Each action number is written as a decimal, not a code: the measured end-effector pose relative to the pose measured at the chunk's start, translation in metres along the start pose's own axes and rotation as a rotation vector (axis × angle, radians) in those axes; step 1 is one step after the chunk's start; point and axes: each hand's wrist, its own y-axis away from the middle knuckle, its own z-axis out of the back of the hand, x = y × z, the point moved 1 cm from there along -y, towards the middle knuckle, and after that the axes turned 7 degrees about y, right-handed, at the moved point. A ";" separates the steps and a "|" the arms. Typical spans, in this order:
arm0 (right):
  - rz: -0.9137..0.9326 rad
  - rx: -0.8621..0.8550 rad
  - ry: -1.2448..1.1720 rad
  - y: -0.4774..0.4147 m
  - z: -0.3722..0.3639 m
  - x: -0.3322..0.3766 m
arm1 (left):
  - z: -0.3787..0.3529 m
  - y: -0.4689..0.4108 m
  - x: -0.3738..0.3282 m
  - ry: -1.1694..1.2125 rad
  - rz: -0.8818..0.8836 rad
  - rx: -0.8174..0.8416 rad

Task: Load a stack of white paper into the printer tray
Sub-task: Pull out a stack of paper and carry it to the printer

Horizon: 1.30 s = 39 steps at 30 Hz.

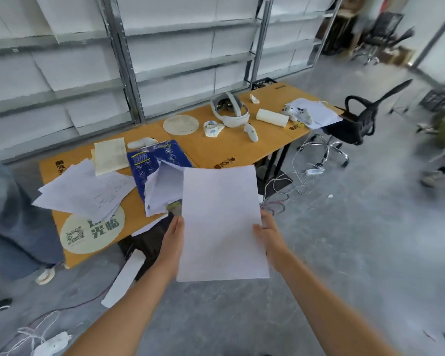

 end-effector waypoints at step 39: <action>-0.038 -1.176 -0.587 0.479 0.266 -0.240 | -0.279 0.337 0.229 -0.491 0.291 1.233</action>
